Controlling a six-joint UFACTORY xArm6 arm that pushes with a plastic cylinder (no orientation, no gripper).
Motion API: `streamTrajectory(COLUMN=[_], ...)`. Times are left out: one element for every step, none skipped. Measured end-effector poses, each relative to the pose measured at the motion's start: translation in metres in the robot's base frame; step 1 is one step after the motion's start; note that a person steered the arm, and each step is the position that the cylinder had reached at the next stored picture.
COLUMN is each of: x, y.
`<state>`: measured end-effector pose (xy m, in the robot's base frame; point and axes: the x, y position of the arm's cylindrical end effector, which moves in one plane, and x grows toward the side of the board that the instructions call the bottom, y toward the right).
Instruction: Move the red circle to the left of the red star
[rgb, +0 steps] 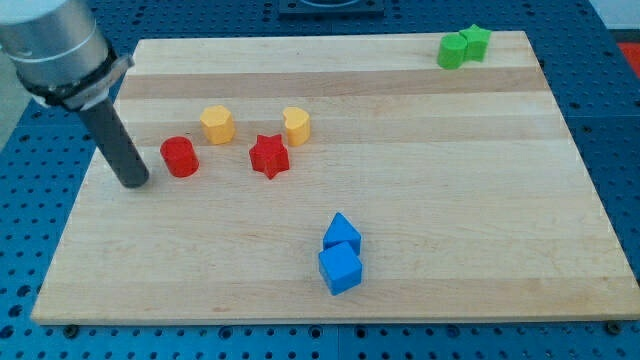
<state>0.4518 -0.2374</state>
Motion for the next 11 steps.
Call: streamTrajectory(x=[0.0,0.0,-0.006,-0.006,-0.012,-0.028,-0.042,-0.044,-0.044,-0.044,-0.039], y=[0.005,0.04,0.06,0.044,0.018,0.015,0.025,0.05,0.078,0.083,0.051])
